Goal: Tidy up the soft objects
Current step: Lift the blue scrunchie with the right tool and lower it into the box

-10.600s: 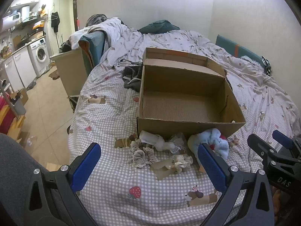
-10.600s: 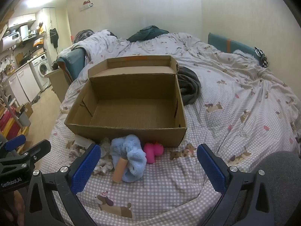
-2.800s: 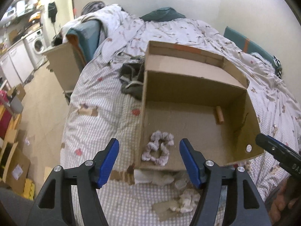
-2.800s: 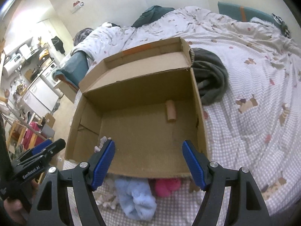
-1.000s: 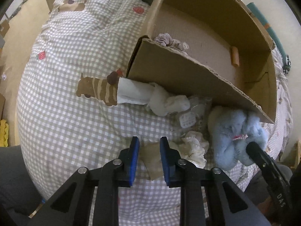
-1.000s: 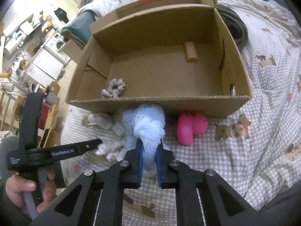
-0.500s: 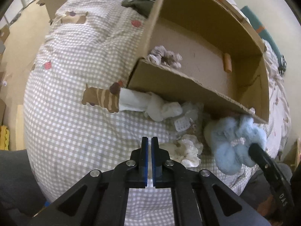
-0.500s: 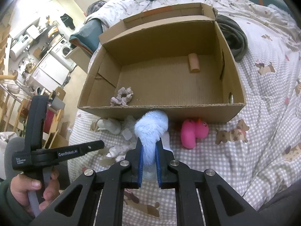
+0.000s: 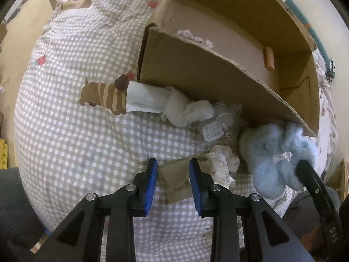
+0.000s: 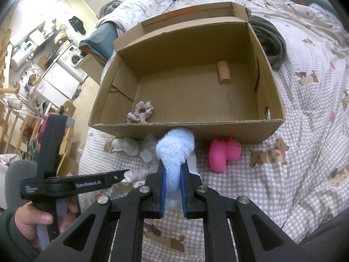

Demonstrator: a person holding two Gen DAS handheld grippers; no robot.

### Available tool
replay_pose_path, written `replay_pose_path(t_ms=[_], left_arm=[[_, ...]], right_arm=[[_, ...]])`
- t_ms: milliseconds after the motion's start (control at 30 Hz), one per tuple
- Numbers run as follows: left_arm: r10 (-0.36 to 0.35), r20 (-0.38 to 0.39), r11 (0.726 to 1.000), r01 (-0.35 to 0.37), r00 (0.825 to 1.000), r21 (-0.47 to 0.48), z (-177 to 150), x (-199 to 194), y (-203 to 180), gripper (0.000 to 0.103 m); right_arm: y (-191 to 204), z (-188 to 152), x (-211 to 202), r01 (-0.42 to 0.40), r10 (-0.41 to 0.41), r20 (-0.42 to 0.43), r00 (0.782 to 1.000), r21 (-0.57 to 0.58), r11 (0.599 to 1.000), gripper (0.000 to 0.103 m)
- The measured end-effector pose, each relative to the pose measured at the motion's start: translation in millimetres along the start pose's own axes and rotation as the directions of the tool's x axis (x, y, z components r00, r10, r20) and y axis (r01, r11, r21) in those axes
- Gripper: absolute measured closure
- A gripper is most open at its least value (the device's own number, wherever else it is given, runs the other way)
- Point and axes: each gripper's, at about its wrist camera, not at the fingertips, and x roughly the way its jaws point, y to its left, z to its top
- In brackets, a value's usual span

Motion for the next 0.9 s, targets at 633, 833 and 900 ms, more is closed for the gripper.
replay_pose_path(t_ms=[633, 833, 900], left_arm=[[-0.034, 0.190, 0.993, 0.012, 0.981, 0.115, -16.8, -64.9, -32.1, 0.097], [-0.021, 0.275, 0.993, -0.013, 0.961, 0.121, -24.1, -95.0, -29.0, 0.097], [-0.005, 0.302, 0.991, -0.036, 0.953, 0.129, -22.7, -100.0, -23.1, 0.097]], right_arm=[[1.6, -0.8, -29.2, -0.065, 0.064, 0.047, 0.997, 0.011, 0.998, 0.090], [0.4, 1.2, -60.7, -0.119, 0.115, 0.085, 0.990, 0.035, 0.992, 0.090], [0.6, 2.6, -69.3, -0.132, 0.128, 0.097, 0.987, 0.035, 0.991, 0.091]])
